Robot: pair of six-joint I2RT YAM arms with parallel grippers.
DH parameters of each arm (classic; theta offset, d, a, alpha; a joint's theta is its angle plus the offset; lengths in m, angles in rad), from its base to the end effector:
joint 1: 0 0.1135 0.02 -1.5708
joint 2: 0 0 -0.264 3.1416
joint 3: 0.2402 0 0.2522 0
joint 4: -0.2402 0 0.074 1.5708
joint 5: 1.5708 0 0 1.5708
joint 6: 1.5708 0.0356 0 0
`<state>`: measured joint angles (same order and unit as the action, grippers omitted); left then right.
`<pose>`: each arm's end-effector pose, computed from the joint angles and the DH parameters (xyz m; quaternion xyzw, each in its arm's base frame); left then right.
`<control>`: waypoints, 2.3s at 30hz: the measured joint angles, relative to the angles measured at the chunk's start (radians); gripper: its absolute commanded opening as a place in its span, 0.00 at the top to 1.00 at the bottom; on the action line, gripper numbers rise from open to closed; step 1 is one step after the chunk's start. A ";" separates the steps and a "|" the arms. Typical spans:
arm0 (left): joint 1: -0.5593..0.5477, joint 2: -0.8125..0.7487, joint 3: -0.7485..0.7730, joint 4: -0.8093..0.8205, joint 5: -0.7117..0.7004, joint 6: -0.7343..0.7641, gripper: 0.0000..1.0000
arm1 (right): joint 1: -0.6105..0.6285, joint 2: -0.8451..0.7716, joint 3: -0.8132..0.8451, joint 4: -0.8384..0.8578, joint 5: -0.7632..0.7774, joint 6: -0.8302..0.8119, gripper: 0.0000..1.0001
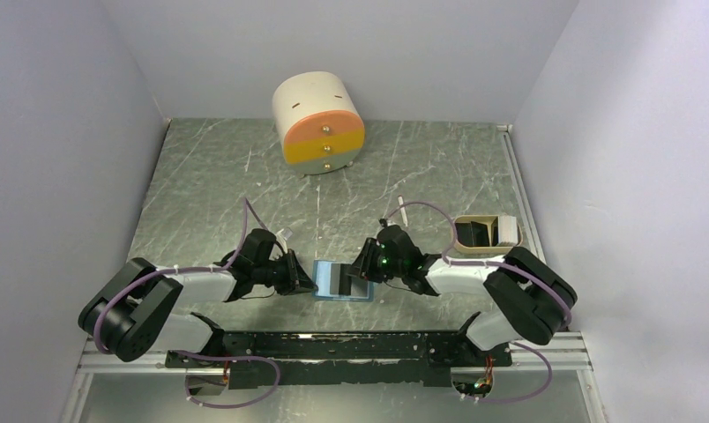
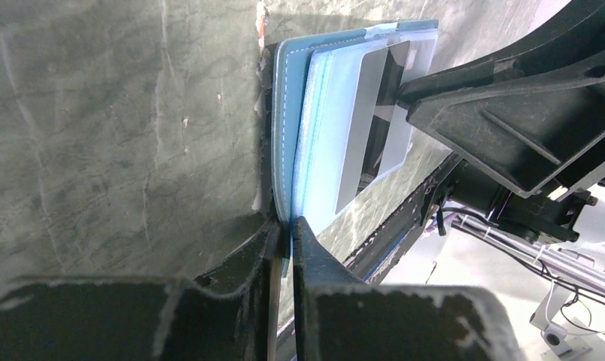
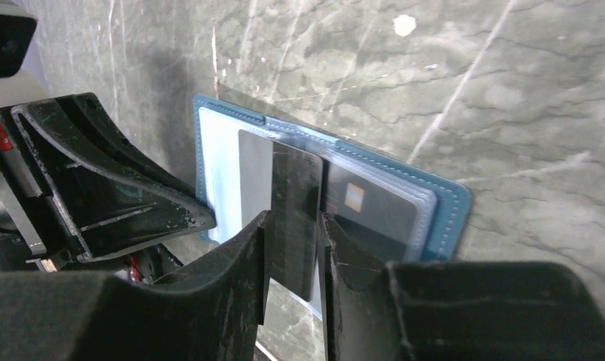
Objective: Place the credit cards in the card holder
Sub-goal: Insert the credit card into the card holder, then turn over the card slot in the card holder.
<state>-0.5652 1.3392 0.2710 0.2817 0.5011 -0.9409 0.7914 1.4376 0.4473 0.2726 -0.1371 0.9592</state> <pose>0.1634 -0.1239 0.1102 -0.0741 0.8972 -0.4204 0.1134 0.1735 0.1825 0.1314 0.0479 0.9074 0.3568 0.2166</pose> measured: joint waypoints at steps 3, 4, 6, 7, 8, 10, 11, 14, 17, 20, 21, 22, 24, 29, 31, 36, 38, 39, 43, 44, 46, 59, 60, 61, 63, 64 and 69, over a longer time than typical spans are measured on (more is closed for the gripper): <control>0.000 0.000 0.000 0.002 0.001 -0.002 0.86 | 0.017 0.023 0.000 0.045 -0.006 0.008 0.66; 0.000 0.000 0.000 0.002 0.001 -0.002 0.86 | 0.024 0.034 0.000 0.063 -0.008 0.010 0.66; 0.000 0.000 0.000 0.002 0.001 -0.002 0.86 | 0.040 0.057 0.000 0.100 -0.014 0.013 0.66; 0.000 0.000 0.000 0.002 0.001 -0.002 0.86 | 0.045 0.066 0.001 0.111 -0.017 0.016 0.66; 0.000 0.000 0.000 0.002 0.001 -0.002 0.85 | 0.050 0.076 0.002 0.125 -0.021 0.018 0.66; 0.000 -0.002 0.000 0.002 0.002 -0.002 0.85 | 0.055 0.096 0.002 0.152 -0.032 0.030 0.67; 0.000 -0.003 0.000 0.001 0.002 -0.002 0.85 | 0.055 0.103 0.001 0.166 -0.037 0.034 0.67; 0.000 -0.004 0.000 -0.003 0.002 -0.002 0.83 | 0.054 0.126 0.000 0.211 -0.043 0.051 0.67; 0.003 -0.008 -0.002 -0.004 0.003 -0.003 0.81 | 0.055 0.143 0.000 0.241 -0.046 0.059 0.70; 0.003 -0.023 -0.004 -0.003 0.008 -0.006 0.83 | 0.055 0.149 -0.002 0.253 -0.047 0.062 0.75; 0.003 -0.031 -0.005 -0.003 0.009 -0.007 0.83 | 0.055 0.149 -0.003 0.256 -0.047 0.063 0.75; 0.003 -0.038 -0.005 -0.003 0.010 -0.009 0.84 | 0.055 0.149 -0.005 0.260 -0.051 0.065 0.75; 0.003 -0.049 -0.005 0.002 0.014 -0.010 0.84 | 0.061 0.154 -0.008 0.277 -0.060 0.069 0.75; 0.003 -0.048 -0.005 0.006 0.029 -0.017 0.83 | 0.061 0.185 -0.021 0.343 -0.087 0.080 0.75; 0.003 -0.042 -0.005 0.007 0.032 -0.017 0.83 | 0.061 0.197 -0.026 0.369 -0.095 0.087 0.75; 0.001 -0.040 -0.005 0.007 0.032 -0.017 0.80 | 0.061 0.199 -0.030 0.381 -0.096 0.089 0.76; 0.000 -0.038 -0.002 0.007 0.034 -0.017 0.79 | 0.061 0.199 -0.030 0.381 -0.099 0.088 0.76; 0.000 -0.034 0.000 0.009 0.034 -0.017 0.79 | 0.061 0.199 -0.030 0.381 -0.103 0.089 0.76; -0.007 -0.008 0.018 0.047 0.048 -0.019 0.76 | 0.071 0.199 -0.030 0.381 -0.129 0.088 0.75; -0.008 -0.005 0.018 0.057 0.052 -0.021 0.76 | 0.072 0.199 -0.031 0.381 -0.132 0.088 0.74; -0.008 -0.001 0.018 0.068 0.059 -0.023 0.76 | 0.072 0.199 -0.031 0.380 -0.135 0.087 0.74; -0.021 -0.042 0.091 -0.051 0.026 0.000 0.90 | 0.074 0.034 0.002 0.133 -0.062 -0.031 0.81; -0.021 -0.047 0.099 -0.066 0.019 0.004 0.90 | 0.074 0.015 0.004 0.108 -0.050 -0.047 0.81; -0.021 -0.051 0.108 -0.084 0.012 0.011 0.89 | 0.074 -0.005 0.008 0.079 -0.032 -0.064 0.81; -0.022 -0.052 0.125 -0.122 -0.003 0.023 0.88 | 0.074 -0.023 0.016 0.034 -0.004 -0.092 0.81; -0.022 -0.052 0.134 -0.146 -0.010 0.029 0.87 | 0.074 -0.027 0.020 0.012 0.012 -0.106 0.81; -0.026 -0.052 0.197 -0.272 -0.050 0.069 0.84 | 0.074 -0.024 0.041 -0.071 0.076 -0.158 0.81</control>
<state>-0.5911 1.2869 0.4683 0.0101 0.4511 -0.8715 0.8650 1.4139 0.4881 0.2016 -0.0616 0.8009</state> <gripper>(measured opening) 0.145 0.191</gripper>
